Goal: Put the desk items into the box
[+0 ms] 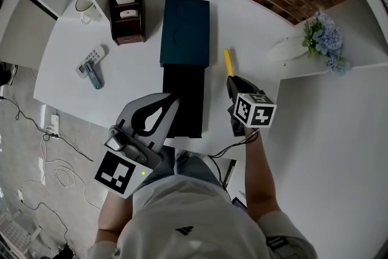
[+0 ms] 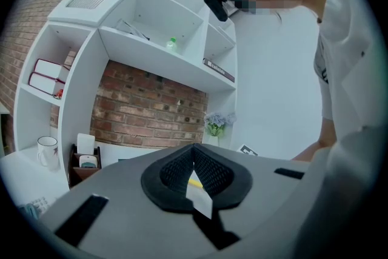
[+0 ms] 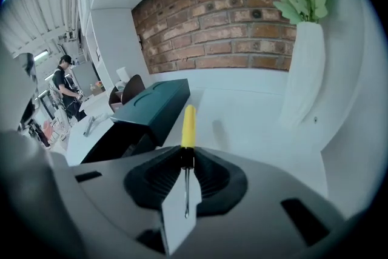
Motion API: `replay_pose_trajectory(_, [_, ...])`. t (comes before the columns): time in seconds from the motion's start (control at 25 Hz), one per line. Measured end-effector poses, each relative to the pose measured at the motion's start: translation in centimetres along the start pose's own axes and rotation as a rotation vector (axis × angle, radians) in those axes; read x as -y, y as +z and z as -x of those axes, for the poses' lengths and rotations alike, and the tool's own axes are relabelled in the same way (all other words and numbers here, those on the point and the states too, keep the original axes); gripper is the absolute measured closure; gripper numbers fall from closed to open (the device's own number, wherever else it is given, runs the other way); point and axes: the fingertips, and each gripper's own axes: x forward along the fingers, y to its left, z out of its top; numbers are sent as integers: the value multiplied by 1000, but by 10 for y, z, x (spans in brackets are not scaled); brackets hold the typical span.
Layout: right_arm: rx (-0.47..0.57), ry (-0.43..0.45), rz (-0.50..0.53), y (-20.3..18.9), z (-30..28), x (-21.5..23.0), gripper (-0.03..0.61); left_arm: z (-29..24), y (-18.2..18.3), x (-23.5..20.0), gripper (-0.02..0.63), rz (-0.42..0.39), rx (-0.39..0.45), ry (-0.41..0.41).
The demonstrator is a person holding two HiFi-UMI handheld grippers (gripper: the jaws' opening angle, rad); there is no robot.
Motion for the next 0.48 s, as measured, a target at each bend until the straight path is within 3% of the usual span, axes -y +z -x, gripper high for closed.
replay_pose_trajectory(0.48, [156,139,25,45,55,-60,506,15,8,9,603,0,36,6])
